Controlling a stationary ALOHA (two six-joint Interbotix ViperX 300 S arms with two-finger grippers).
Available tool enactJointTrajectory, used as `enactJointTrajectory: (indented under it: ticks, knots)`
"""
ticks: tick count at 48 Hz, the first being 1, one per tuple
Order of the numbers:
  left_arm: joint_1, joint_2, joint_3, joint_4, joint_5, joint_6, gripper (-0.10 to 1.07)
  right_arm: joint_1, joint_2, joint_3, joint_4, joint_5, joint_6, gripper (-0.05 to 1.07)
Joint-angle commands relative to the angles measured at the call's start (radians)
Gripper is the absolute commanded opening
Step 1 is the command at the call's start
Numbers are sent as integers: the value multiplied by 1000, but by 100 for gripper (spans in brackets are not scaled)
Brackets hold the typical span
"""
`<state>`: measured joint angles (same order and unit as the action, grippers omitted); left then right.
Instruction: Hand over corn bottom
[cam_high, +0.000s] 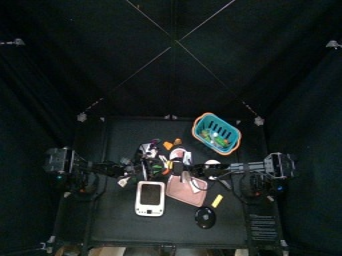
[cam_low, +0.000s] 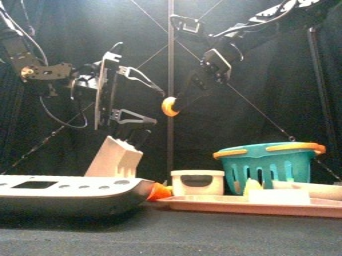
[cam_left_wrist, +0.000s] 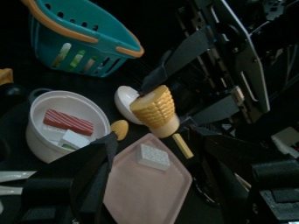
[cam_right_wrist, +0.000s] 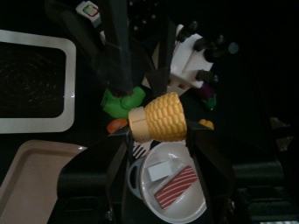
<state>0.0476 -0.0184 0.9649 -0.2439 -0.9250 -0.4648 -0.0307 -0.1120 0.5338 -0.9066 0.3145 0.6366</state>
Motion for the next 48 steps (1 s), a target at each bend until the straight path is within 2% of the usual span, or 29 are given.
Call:
enactJointTrajectory:
  ticks: [1,11,26,42,48]
  knots:
    - [-2,26,-46,5,-44,2,98,2,-41,-25,-6,-5,3,73]
    - [-2,49,-84,-3,-58,-11,98,3,-44,-26,-18,-3,3,73]
    - [6,103,-132,5,-66,-143,97,2,-43,-23,-28,-3,3,73]
    - [9,120,-130,3,-98,-150,95,3,-43,-11,-28,-3,3,73]
    - [9,120,-130,-2,-98,-152,86,3,-43,-6,-28,-3,3,73]
